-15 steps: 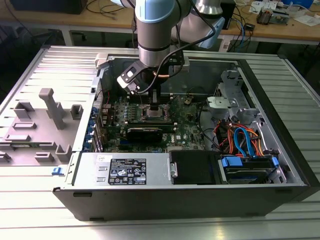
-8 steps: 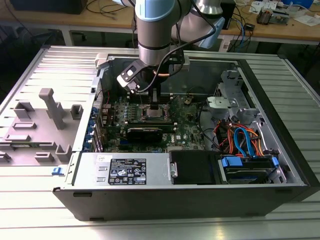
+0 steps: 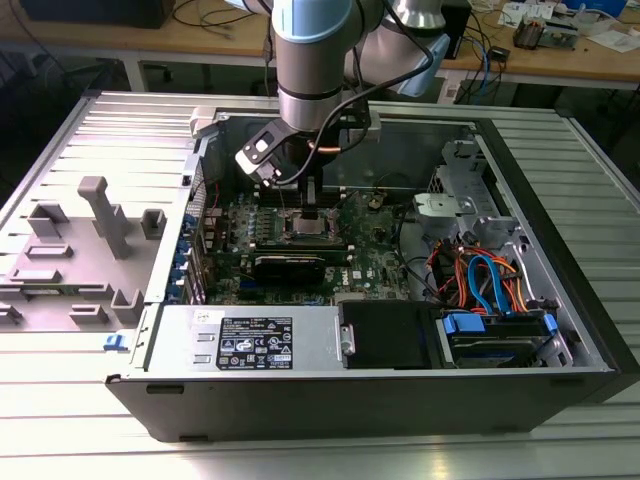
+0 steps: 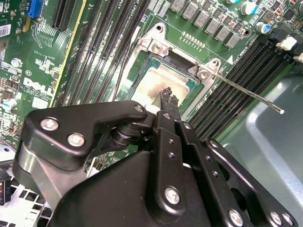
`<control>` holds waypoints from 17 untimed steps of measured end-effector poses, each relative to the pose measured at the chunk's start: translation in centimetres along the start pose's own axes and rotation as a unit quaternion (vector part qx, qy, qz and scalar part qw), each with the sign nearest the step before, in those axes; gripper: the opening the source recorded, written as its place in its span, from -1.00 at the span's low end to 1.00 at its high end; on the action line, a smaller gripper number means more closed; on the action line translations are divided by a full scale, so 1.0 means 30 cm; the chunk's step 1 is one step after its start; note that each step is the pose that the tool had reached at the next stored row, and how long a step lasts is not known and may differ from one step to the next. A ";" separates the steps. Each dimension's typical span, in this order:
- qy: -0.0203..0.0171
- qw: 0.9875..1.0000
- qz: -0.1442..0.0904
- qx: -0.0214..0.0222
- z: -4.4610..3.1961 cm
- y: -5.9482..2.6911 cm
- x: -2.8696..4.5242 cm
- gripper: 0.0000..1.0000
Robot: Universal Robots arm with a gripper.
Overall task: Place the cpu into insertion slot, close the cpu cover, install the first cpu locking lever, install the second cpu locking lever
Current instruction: 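Close the cpu cover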
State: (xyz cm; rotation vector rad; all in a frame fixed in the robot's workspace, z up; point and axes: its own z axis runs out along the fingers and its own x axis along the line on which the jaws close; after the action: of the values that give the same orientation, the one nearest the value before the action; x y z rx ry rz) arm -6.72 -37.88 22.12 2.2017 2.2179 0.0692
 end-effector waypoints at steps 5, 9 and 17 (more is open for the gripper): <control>0.000 1.000 0.000 0.000 0.000 0.001 0.000 -0.79; 0.000 1.000 0.000 0.000 0.000 0.009 0.000 -0.79; 0.000 1.000 0.000 0.000 0.001 0.021 0.000 -0.79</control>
State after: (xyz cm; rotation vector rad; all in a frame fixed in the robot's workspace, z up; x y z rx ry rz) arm -6.08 -37.88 22.12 2.2017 2.2180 0.0692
